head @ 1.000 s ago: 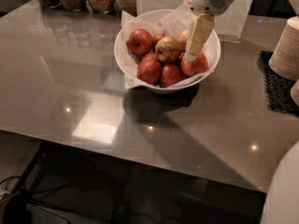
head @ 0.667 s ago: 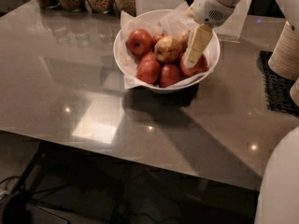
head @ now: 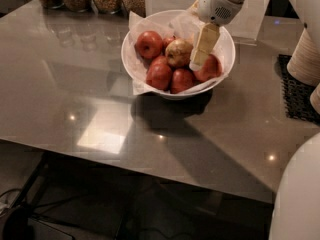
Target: Pick apple from white bowl
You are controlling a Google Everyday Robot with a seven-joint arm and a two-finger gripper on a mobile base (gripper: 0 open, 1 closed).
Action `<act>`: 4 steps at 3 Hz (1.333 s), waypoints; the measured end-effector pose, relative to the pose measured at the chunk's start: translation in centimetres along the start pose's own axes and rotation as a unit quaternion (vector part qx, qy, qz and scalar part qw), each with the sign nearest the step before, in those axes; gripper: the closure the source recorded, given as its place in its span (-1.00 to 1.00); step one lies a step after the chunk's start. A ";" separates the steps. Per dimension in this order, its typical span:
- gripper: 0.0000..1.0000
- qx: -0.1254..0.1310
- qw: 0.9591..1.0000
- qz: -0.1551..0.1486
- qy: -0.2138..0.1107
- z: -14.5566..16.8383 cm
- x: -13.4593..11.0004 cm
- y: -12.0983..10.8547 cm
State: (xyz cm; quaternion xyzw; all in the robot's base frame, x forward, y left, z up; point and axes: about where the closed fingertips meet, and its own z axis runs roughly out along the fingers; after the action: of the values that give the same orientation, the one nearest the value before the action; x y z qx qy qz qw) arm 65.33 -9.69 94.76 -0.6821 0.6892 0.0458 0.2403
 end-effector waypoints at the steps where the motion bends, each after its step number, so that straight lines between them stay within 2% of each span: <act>1: -1.00 -0.024 0.999 -0.029 -0.007 1.5 -3.2 -0.1; 2: -1.00 -0.023 0.999 -0.020 -0.011 2.3 -2.5 -0.5; 3: -1.00 -0.039 0.999 0.001 -0.033 4.3 -0.8 -0.9; 4: -1.00 -0.039 0.999 0.001 -0.033 4.3 -0.8 -0.9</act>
Offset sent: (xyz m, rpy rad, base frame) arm 0.0025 0.0289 -0.0007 -0.0047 0.0171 0.0607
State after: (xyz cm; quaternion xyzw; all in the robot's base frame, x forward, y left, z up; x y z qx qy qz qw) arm 67.33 -7.32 91.54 -0.6886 0.6790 0.0955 0.2360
